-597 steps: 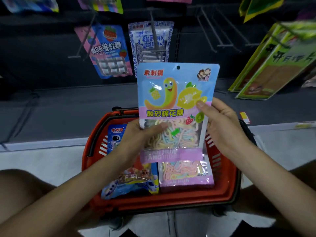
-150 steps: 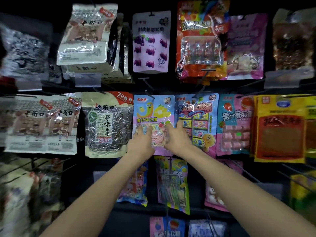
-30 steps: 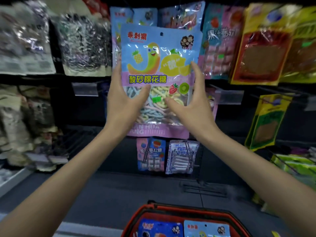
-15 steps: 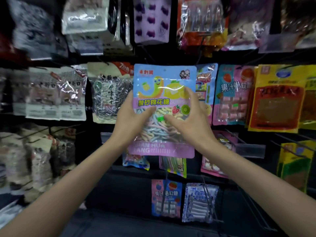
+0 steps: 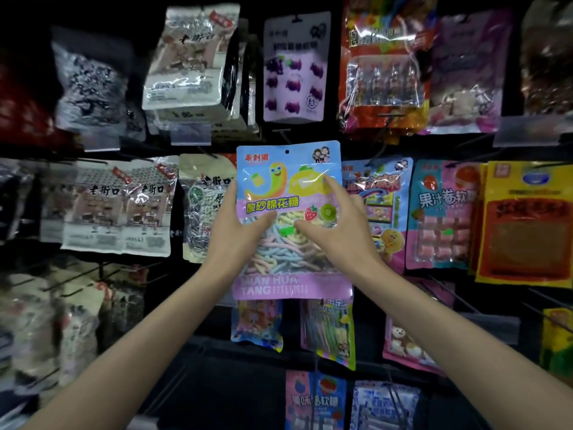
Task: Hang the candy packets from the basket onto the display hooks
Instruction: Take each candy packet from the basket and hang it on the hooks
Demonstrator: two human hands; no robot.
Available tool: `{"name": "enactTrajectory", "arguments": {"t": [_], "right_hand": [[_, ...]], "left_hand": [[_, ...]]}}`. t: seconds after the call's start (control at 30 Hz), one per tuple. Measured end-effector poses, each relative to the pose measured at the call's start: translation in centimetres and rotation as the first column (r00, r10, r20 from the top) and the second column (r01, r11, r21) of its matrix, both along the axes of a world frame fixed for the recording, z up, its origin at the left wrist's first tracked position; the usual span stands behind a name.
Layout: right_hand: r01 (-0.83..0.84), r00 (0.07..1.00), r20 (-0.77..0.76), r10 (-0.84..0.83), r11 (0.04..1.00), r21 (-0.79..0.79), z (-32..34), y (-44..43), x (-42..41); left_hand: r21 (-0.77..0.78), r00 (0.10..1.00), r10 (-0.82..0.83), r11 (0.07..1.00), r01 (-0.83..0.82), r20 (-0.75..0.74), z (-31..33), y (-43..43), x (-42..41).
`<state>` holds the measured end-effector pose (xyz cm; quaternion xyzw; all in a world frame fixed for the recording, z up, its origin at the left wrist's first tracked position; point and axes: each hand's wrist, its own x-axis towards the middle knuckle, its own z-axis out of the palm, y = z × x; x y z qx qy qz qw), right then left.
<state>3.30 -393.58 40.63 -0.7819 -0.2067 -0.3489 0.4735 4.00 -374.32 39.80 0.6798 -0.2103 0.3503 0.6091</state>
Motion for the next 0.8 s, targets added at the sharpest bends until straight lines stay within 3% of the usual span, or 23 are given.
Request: {"name": "enactTrajectory", "arguments": {"t": [0.4,0.6,0.8], "right_hand": [[-0.086,0.996,-0.025,0.089,0.99,0.112,0.6,0.8,1.4],[-0.056,0.997,-0.055,0.06,0.996,0.067,0.7,0.4,2.5],[0.05,0.985,-0.161,-0.054,0.998,-0.031,0.7,0.2,3.9]], "left_hand": [[-0.021,0.996,-0.02,1.0,0.018,-0.092,0.7,1.0,1.0],[-0.025,0.997,0.0,1.0,-0.002,-0.083,0.8,0.9,1.7],[0.07,0.978,0.164,0.985,-0.156,-0.127,0.8,0.2,5.5]]}}
